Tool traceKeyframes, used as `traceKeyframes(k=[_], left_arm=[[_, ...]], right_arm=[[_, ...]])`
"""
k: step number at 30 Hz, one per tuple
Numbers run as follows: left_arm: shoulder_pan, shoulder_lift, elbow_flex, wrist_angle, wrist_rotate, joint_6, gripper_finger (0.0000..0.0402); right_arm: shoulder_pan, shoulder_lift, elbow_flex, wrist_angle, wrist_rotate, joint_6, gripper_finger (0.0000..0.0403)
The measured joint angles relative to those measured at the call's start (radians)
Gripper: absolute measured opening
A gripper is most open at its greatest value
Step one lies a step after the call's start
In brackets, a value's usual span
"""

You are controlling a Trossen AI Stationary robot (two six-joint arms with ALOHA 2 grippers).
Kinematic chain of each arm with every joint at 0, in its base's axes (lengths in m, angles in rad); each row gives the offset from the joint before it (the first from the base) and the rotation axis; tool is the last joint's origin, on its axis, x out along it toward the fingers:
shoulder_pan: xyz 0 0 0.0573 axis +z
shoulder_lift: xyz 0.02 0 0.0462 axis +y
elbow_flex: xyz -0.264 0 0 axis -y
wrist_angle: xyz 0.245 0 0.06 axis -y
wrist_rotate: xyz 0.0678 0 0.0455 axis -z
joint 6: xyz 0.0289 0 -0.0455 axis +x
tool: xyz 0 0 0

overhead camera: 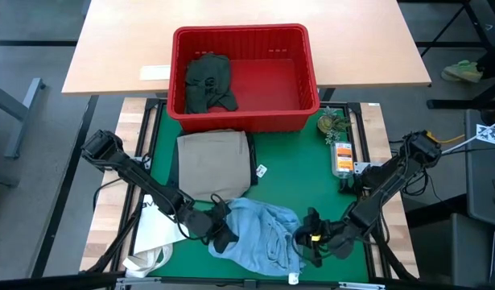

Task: Fold Laundry from Bin
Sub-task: Stack the folded light blue pants on top of the folded brown shorts

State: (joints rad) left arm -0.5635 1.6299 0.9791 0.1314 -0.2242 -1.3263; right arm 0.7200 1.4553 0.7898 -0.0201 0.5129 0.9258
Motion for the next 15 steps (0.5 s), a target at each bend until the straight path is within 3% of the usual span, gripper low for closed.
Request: traceKeyframes(k=[6, 15], left_arm=[[0.0, 0.001, 0.0, -0.054, 0.003, -0.006, 0.0], [-0.002, 0.001, 0.0, -0.154, 0.003, -0.007, 0.0]], right_arm=[[-0.002, 0.03, 0.0, -0.061, -0.071, 0.04, 0.0027], [-0.001, 0.076, 0.0, -0.059, -0.062, 0.039, 0.0028]])
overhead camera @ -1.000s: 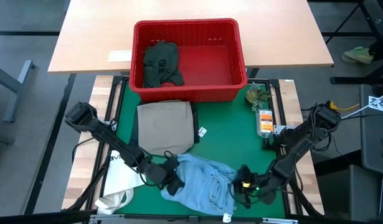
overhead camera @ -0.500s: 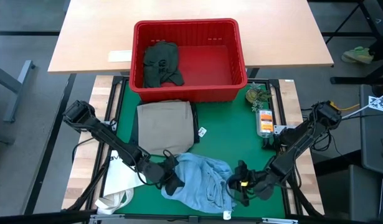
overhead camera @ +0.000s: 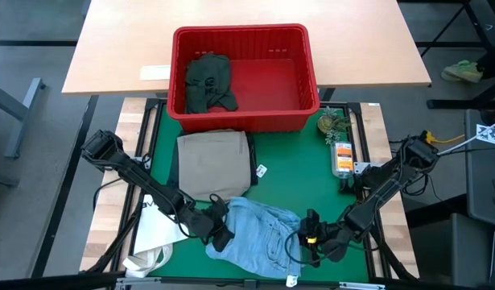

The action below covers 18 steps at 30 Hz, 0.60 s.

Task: Fold Laundry from Bin
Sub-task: Stack the folded light blue pants on top of the folded brown shorts

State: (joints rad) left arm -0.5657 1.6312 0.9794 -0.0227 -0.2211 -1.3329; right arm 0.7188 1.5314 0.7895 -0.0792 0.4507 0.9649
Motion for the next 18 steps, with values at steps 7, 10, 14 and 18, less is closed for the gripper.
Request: traceKeyframes(k=[7, 10, 14, 18], left_arm=[[0.0, 0.0, 0.0, -0.003, 0.002, 0.0, 0.0], [0.0, 0.0, 0.0, -0.008, 0.002, 0.001, 0.0], [0.0, 0.001, 0.0, -0.012, 0.004, 0.001, 0.0], [0.0, 0.001, 0.0, -0.014, 0.004, 0.001, 0.0]], right_arm=[[-0.001, 0.0, 0.0, 0.002, -0.018, -0.001, 0.0068], [-0.001, 0.0, 0.0, -0.001, -0.018, -0.001, 0.0106], [-0.002, -0.003, 0.0, -0.051, -0.086, -0.026, 0.0152], [-0.006, -0.017, 0.0, -0.181, -0.207, -0.002, 0.0175]])
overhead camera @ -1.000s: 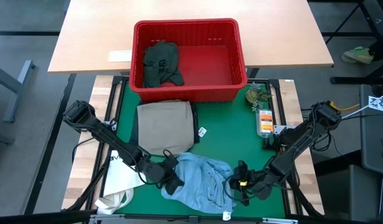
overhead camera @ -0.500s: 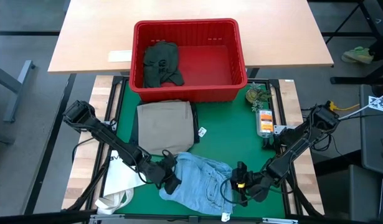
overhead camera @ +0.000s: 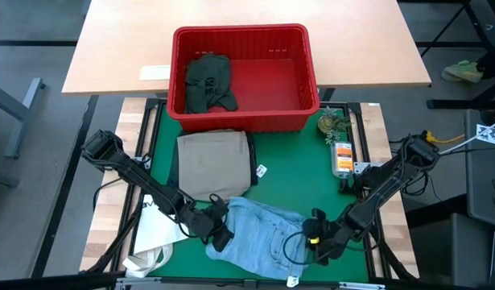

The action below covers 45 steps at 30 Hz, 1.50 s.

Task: Fold Laundry from Bin
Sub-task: Stack the folded light blue pants on top of the folded brown shorts

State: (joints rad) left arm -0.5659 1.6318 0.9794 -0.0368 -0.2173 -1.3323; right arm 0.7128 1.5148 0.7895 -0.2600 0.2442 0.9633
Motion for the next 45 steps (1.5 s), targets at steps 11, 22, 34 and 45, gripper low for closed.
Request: traceKeyframes(k=[11, 22, 34, 45], left_arm=[[0.0, 0.001, 0.0, -0.001, 0.002, -0.001, 0.0], [0.001, 0.001, 0.0, -0.001, 0.002, -0.026, 0.0], [0.0, 0.001, 0.0, -0.001, -0.001, -0.026, 0.0], [0.0, 0.001, 0.0, -0.001, -0.001, -0.029, 0.0]], right_arm=[[0.001, -0.036, 0.0, -0.222, -0.035, 0.008, 0.0182], [0.04, -0.027, 0.0, -0.327, -0.092, 0.051, 0.0183], [0.067, 0.125, -0.001, -0.095, 0.047, 0.106, 0.0183], [0.066, 0.094, -0.001, 0.004, 0.127, 0.113, 0.0183]])
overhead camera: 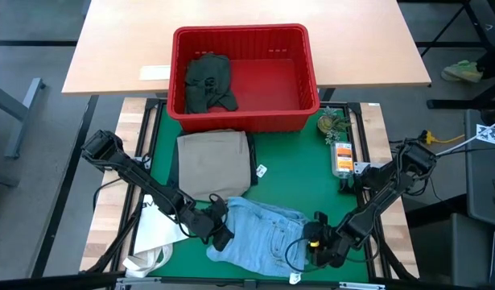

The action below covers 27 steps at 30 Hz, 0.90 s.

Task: Fold Laundry from Bin
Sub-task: Stack the folded light blue pants on top of the folded brown shorts

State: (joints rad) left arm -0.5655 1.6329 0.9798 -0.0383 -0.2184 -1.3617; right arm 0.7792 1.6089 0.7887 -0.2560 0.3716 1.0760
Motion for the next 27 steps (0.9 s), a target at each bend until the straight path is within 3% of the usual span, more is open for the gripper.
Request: traceKeyframes(k=[13, 27], left_arm=[[0.0, 0.0, 0.0, 0.001, 0.0, 0.0, 0.0], [-0.001, 0.0, 0.0, 0.0, 0.002, 0.003, 0.0]], right_arm=[[0.0, 0.056, 0.0, 0.014, 0.062, 0.08, 0.0183], [0.0, 0.166, 0.002, 0.168, 0.15, 0.124, 0.0181]])
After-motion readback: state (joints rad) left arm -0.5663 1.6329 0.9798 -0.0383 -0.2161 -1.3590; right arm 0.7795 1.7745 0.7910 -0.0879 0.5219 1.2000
